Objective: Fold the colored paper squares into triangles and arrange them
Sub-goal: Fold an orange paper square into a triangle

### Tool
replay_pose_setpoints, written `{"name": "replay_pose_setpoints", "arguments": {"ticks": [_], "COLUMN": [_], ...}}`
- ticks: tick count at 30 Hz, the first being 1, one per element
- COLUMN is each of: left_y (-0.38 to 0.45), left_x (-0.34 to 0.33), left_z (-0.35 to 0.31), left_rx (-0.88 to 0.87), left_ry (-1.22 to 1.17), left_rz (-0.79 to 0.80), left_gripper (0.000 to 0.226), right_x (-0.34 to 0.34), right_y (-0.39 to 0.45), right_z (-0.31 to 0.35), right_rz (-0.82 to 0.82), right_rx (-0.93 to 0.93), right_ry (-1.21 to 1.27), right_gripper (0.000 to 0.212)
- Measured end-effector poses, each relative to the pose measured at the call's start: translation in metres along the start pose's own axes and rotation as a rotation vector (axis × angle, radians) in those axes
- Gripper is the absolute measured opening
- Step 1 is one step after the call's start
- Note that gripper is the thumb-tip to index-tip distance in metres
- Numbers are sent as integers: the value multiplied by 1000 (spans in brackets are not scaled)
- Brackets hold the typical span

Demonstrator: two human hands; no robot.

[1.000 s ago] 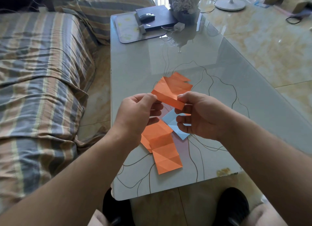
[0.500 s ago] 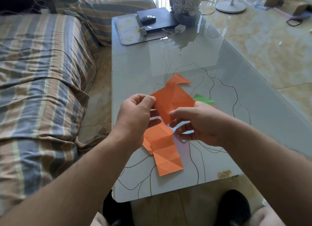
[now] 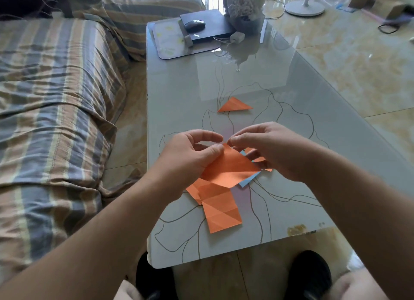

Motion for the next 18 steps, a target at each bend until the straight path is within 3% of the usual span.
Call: {"name": "replay_pose_setpoints", "arguments": {"ticks": [6, 18], "left_y": [-2, 0], "left_x": [-7, -12], "left_z": [-2, 3], "left_rx": [-9, 31], "left_ry": [-1, -96], "left_rz": [85, 124], "left_gripper": [27, 28], "right_x": [-10, -4], "right_y": [-1, -3], "right_z": [-7, -12], "right_rz": [56, 37], "right_rx": [-64, -129], "right_ry": [40, 134], "right_gripper": [17, 28]}}
Point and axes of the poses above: each hand's wrist, its own y-axis towards the middle knuckle, its own x-axis out of the back of the hand, z = x × y, the point moved 9 cm from there along y, towards the middle knuckle, and after that the axes turned 15 degrees about y, right-handed, at the moved point
